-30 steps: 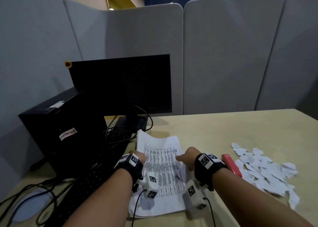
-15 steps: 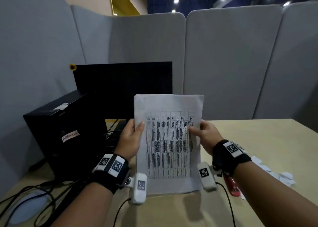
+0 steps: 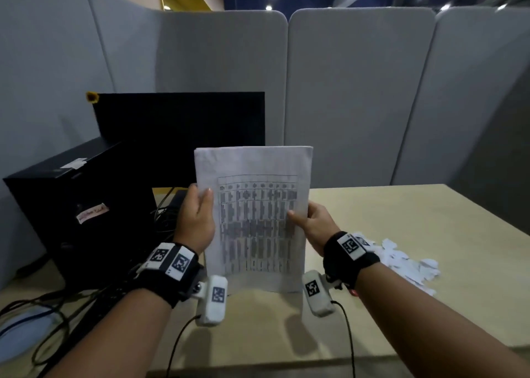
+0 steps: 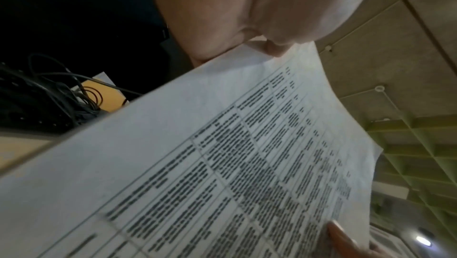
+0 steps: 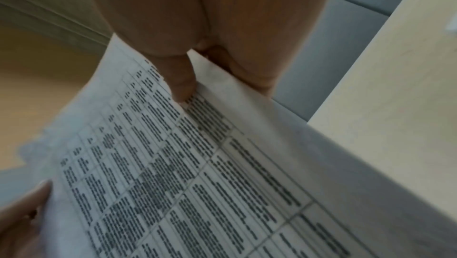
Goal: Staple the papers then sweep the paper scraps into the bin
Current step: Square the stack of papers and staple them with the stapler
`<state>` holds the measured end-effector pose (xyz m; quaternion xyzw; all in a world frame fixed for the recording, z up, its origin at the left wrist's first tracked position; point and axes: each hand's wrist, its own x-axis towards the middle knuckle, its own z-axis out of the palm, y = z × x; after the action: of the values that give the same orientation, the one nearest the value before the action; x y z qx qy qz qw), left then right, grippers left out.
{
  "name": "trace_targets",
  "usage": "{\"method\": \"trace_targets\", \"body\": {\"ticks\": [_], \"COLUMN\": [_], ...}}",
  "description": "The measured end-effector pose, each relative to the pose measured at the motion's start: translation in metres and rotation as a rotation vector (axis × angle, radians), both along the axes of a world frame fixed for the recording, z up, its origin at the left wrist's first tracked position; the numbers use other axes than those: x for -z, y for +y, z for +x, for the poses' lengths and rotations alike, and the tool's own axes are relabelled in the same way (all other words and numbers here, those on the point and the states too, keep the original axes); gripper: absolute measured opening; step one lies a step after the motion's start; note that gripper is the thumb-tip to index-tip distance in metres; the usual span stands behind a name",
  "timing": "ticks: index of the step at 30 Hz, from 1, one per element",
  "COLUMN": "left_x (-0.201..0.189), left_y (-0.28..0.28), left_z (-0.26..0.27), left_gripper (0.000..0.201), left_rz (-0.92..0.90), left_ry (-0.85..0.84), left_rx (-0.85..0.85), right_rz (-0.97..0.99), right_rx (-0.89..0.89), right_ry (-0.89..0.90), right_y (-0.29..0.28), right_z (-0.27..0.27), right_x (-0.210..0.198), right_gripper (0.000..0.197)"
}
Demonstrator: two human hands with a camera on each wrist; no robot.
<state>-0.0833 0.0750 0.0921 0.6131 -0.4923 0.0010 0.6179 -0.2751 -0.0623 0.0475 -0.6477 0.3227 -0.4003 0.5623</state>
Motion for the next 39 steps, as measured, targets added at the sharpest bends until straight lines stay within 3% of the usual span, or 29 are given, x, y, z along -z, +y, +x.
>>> {"method": "trace_targets", "body": {"ticks": [3, 5, 7, 9, 12, 14, 17, 21, 24, 27, 31, 35, 39], "left_x": [0.009, 0.015, 0.016, 0.015, 0.014, 0.016, 0.016, 0.010, 0.007, 0.008, 0.009, 0.013, 0.011], "left_y": [-0.002, -0.006, -0.005, -0.002, -0.001, -0.003, -0.004, 0.002, 0.007, 0.008, 0.005, -0.003, -0.004], "left_z": [0.007, 0.013, 0.013, 0.009, 0.002, -0.002, -0.002, -0.005, -0.005, -0.005, -0.011, -0.020, -0.039], "left_gripper": [0.025, 0.027, 0.029, 0.029, 0.025, 0.018, 0.014, 0.018, 0.022, 0.025, 0.025, 0.019, 0.022], "left_rz": [0.006, 0.029, 0.035, 0.030, 0.018, 0.008, 0.004, 0.017, 0.017, 0.001, -0.028, -0.032, -0.047], "left_ry": [-0.024, -0.009, -0.013, -0.029, -0.039, -0.047, -0.008, 0.038, 0.085, 0.106, 0.117, 0.134, 0.152], "left_rx": [-0.042, -0.055, -0.048, -0.030, -0.042, -0.014, 0.020, 0.015, 0.051, 0.068, 0.098, 0.113, 0.157], "right_rz": [0.002, -0.037, -0.136, -0.182, -0.260, -0.369, -0.373, -0.331, -0.274, -0.150, -0.349, -0.564, -0.648], "right_rx": [-0.026, 0.082, 0.267, 0.402, 0.181, 0.111, 0.173, 0.202, 0.304, 0.529, 0.725, 0.694, 0.609], "right_ry": [0.004, 0.050, 0.319, 0.779, 1.462, 1.629, 1.632, 1.579, 1.416, 0.991, 0.481, 0.057, -0.243], "right_y": [-0.002, -0.011, -0.025, -0.034, -0.023, -0.012, -0.013, -0.015, -0.017, -0.019, -0.005, 0.017, 0.038], "right_z": [-0.010, -0.028, -0.052, -0.074, -0.087, -0.088, -0.085, -0.084, -0.090, -0.098, -0.095, -0.074, -0.037], "right_x": [0.001, -0.006, -0.005, 0.007, 0.037, 0.048, 0.052, 0.050, 0.042, 0.015, -0.060, -0.138, -0.177], "right_gripper": [0.015, 0.017, 0.038, 0.056, 0.059, 0.045, 0.036, 0.038, 0.029, 0.026, 0.028, 0.034, 0.032]}}
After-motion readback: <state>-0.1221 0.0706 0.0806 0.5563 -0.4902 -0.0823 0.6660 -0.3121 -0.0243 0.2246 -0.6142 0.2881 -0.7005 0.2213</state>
